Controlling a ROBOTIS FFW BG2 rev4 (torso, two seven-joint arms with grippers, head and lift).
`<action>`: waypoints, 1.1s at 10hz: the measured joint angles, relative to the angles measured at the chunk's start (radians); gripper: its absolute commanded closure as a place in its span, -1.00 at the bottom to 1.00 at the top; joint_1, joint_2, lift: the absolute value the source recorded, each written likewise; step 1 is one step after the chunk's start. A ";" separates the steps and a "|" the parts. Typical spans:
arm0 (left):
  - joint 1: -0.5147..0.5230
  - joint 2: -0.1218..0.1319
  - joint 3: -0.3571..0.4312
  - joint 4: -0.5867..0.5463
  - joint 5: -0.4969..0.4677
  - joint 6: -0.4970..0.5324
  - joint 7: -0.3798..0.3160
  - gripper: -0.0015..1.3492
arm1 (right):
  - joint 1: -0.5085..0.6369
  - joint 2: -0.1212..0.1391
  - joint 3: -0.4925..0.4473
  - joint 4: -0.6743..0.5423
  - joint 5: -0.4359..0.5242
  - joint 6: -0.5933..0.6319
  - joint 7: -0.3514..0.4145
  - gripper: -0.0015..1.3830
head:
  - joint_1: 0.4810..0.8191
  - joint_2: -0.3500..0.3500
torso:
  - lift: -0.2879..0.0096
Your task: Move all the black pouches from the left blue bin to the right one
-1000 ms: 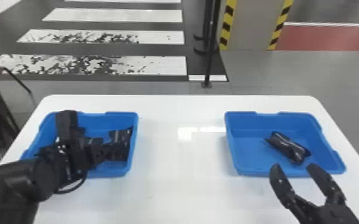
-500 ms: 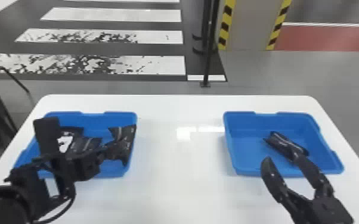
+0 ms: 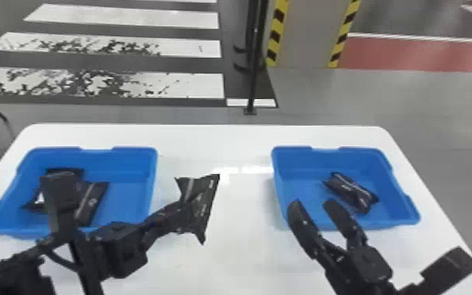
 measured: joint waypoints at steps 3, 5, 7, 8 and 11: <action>0.016 0.001 -0.066 -0.006 0.044 0.001 -0.018 0.78 | -0.055 -0.040 0.062 0.010 -0.117 0.113 0.014 -0.72 | 0.27 -0.31 | -0.01; 0.007 0.011 -0.110 -0.006 0.065 0.007 -0.020 0.78 | -0.095 -0.067 0.090 0.027 -0.165 0.155 0.016 -0.72 | 0.27 -0.33 | -0.01; -0.002 0.018 -0.142 -0.006 0.086 0.009 -0.020 0.78 | -0.138 -0.089 0.130 0.056 -0.206 0.173 0.016 -0.50 | 0.27 -0.32 | -0.01; -0.006 0.021 -0.154 -0.006 0.093 0.010 -0.020 0.78 | -0.154 -0.095 0.145 0.069 -0.226 0.175 0.015 0.22 | 0.27 -0.32 | -0.01; -0.008 0.023 -0.160 -0.006 0.098 0.012 -0.020 0.78 | -0.167 -0.100 0.153 0.076 -0.238 0.169 0.015 0.85 | 0.27 -0.32 | -0.01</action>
